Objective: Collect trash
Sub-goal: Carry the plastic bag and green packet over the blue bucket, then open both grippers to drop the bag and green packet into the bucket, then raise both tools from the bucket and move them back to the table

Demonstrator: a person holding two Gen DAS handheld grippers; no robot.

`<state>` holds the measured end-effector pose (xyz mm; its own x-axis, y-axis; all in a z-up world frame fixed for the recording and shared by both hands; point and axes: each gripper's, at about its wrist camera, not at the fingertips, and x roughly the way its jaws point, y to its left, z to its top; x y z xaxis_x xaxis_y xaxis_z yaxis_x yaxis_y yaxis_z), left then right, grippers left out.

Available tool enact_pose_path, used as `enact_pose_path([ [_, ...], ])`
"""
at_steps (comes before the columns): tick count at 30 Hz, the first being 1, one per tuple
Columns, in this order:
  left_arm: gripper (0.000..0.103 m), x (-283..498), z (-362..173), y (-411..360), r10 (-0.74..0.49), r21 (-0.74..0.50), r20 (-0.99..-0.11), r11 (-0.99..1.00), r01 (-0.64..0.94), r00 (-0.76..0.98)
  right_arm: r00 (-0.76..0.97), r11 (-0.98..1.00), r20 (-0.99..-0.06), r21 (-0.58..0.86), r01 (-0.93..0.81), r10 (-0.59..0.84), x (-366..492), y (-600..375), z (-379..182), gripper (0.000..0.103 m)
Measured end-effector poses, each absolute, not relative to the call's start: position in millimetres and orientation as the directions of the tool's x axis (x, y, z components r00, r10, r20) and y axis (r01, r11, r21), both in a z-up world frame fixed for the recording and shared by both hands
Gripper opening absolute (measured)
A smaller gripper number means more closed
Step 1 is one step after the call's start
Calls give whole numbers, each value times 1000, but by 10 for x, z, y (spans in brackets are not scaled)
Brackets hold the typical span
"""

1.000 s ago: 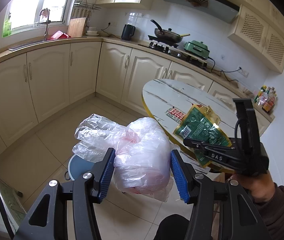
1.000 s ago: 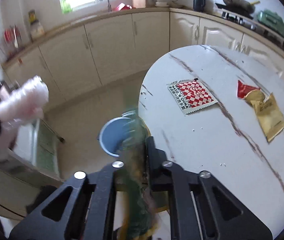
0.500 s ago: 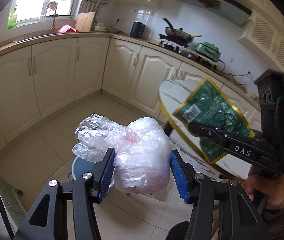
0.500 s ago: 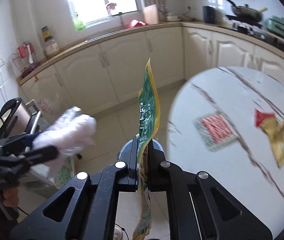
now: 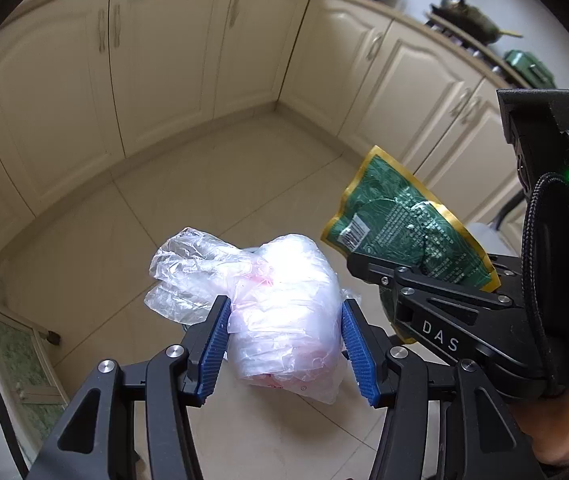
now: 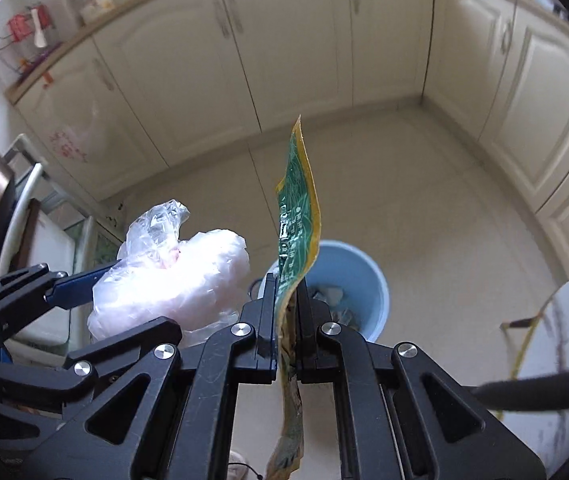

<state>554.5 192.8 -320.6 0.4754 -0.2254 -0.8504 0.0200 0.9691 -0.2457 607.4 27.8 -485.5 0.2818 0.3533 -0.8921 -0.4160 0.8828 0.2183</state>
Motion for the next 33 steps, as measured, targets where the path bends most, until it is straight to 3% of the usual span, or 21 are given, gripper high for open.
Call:
enact_pose_path([
  [5,51,6058,-3738,1889,-224,-255,-883,967,-22,412,207,887,-907,274,-373,367,6429,224,-5495,9],
  [8,54,6269,-3961,1859,-228,-263,-899,964,-45,375,190,901,-913,288,-323,360,6560,117,-5724,19],
  [10,59,6358,-4085,1876,-207,-246,-910,967,-66,360,193,913,-918,283,-295,347,6606,31,-5812,40],
  [12,70,6439,-4157,1874,-192,-236,-915,968,-84,356,207,918,-919,272,-288,337,6624,-26,-5840,45],
  [16,74,6524,-4200,1833,-174,-217,-916,973,-83,360,215,925,-917,276,-262,335,6643,-163,-5825,50],
  [23,74,6114,-3852,1948,-62,-145,-909,974,-172,412,217,897,-895,318,-306,391,6485,-187,-5538,55],
  [25,74,5964,-3659,1983,-10,-113,-894,973,-203,449,227,886,-884,324,-332,408,6405,-114,-5388,62],
  [29,75,5545,-3204,2036,74,-70,-842,967,-245,534,280,857,-848,322,-402,450,6137,28,-4882,65],
  [33,81,5121,-2665,1982,126,-71,-768,958,-279,628,384,838,-792,274,-472,475,5775,47,-4194,75],
])
